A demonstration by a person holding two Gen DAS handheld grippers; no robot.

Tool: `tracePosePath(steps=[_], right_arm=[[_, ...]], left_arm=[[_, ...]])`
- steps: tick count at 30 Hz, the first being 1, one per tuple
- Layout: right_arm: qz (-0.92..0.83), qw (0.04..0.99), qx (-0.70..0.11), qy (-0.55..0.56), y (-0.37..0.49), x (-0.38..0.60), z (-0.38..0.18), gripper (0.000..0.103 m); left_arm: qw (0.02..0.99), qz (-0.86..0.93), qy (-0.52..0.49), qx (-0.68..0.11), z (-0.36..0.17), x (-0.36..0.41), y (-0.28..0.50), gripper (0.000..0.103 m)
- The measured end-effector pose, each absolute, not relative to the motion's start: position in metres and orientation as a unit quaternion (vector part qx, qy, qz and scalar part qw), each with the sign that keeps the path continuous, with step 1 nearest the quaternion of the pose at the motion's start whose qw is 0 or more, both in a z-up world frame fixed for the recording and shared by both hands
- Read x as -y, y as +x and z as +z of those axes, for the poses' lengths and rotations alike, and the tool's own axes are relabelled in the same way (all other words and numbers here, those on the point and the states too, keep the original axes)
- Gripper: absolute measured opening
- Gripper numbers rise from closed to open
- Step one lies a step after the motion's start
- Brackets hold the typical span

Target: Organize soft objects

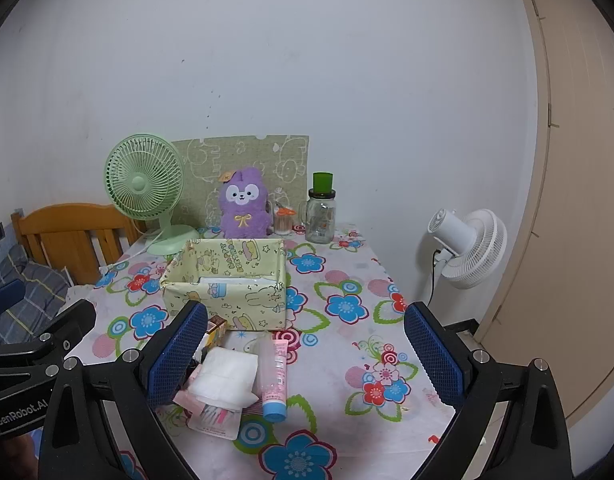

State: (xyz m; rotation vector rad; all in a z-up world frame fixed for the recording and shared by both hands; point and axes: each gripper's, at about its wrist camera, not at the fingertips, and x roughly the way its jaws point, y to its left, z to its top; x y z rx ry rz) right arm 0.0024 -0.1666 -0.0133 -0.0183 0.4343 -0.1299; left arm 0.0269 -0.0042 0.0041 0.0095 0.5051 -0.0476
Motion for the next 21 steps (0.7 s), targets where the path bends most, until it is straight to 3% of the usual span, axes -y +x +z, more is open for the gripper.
tracePosePath(steps=[21], right_arm=[[-0.069, 0.975, -0.212, -0.008, -0.0001, 0.1682, -0.0093, 0.100]], left_arm=[[0.969, -0.026, 0.016, -0.245, 0.0035, 0.0072, 0.0198, 0.103]])
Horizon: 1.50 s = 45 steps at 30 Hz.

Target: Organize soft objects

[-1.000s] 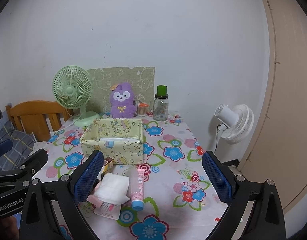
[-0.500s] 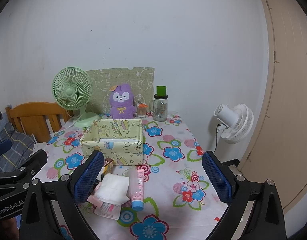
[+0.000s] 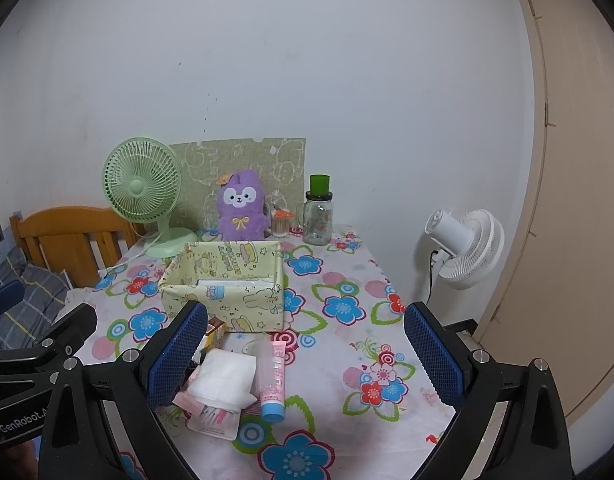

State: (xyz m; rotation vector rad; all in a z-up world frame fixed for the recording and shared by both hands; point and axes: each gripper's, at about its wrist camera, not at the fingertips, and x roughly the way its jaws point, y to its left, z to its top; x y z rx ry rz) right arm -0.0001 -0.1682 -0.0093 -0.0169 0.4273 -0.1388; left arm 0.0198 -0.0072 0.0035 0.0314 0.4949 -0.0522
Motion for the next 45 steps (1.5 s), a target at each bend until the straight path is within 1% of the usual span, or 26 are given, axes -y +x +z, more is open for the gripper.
tracePosePath(steps=[34, 41, 45], right_arm=[[-0.063, 0.976, -0.209, -0.007, -0.003, 0.167, -0.006, 0.100], [-0.059, 0.974, -0.220, -0.006, 0.013, 0.168, -0.015, 0.100], [-0.059, 0.971, -0.231, -0.010, 0.027, 0.167, -0.023, 0.100]], left_arm=[[0.970, -0.028, 0.016, -0.243, 0.011, 0.006, 0.020, 0.103], [0.964, -0.031, 0.015, -0.264, -0.007, 0.006, 0.039, 0.102], [0.958, -0.038, 0.015, -0.282, -0.020, 0.007, 0.054, 0.098]])
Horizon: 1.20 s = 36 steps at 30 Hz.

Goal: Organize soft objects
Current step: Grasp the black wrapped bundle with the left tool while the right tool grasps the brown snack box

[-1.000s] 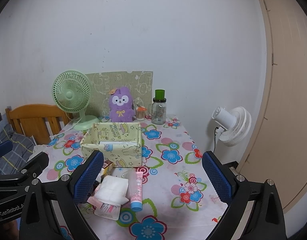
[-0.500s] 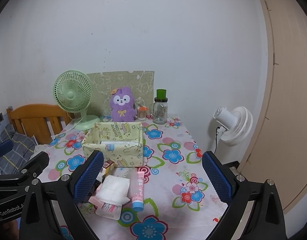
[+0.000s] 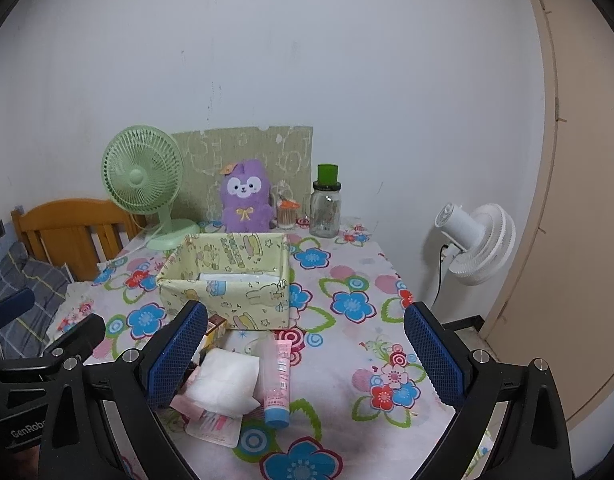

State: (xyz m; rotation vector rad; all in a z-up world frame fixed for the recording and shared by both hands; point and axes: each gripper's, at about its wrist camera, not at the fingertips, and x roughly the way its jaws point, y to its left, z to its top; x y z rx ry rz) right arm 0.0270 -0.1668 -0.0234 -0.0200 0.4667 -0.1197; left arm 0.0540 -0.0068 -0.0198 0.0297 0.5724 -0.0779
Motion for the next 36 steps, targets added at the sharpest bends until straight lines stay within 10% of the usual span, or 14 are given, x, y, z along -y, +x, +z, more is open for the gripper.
tracePosePath(steps=[20, 36], right_arm=[[-0.038, 0.957, -0.284, -0.033, 0.100, 0.147, -0.077, 0.099], [0.022, 0.942, -0.335, -0.025, 0.149, 0.117, -0.113, 0.089]], left_arm=[[0.927, -0.056, 0.017, -0.370, -0.091, 0.008, 0.119, 0.090], [0.895, -0.081, -0.007, -0.438, -0.129, 0.005, 0.150, 0.062]])
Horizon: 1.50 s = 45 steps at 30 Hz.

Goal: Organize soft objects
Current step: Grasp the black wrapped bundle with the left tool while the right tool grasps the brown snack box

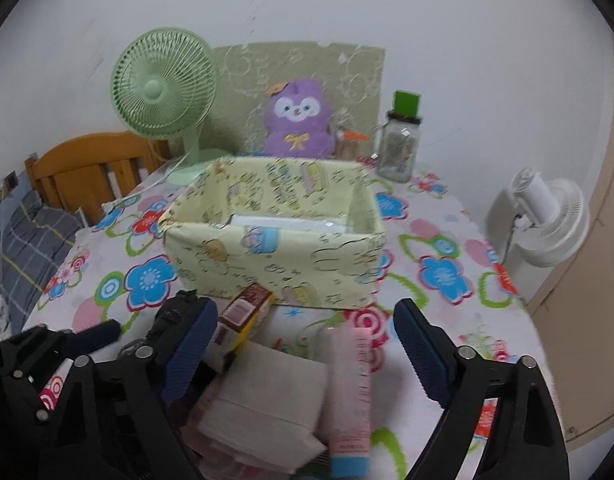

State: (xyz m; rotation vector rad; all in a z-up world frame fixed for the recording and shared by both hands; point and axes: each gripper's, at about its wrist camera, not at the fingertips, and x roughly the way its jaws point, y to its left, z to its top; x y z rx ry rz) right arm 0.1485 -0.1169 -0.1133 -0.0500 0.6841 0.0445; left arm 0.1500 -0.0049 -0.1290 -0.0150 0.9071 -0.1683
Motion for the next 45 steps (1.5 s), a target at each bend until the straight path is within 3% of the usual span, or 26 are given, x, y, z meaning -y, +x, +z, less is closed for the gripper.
tracePosePath(steps=[7, 13, 17, 21, 45], right_arm=[[0.047, 0.931, -0.361, -0.027, 0.164, 0.101, -0.128, 0.082], [0.075, 0.915, -0.396, -0.010, 0.177, 0.094, -0.143, 0.062], [0.097, 0.905, -0.414, 0.011, 0.180, 0.092, -0.150, 0.036], [0.098, 0.905, -0.415, 0.016, 0.178, 0.093, -0.149, 0.029], [0.057, 0.935, -0.350, 0.004, 0.121, 0.113, -0.090, 0.027]], left_arm=[[0.887, -0.095, -0.009, -0.452, -0.135, 0.003, 0.156, 0.047], [0.887, -0.100, 0.011, -0.452, -0.136, 0.008, 0.157, 0.042], [0.886, -0.103, 0.009, -0.452, -0.135, 0.009, 0.159, 0.037], [0.886, -0.109, 0.008, -0.450, -0.133, 0.010, 0.157, 0.032], [0.914, -0.093, 0.044, -0.393, -0.084, 0.021, 0.118, 0.029]])
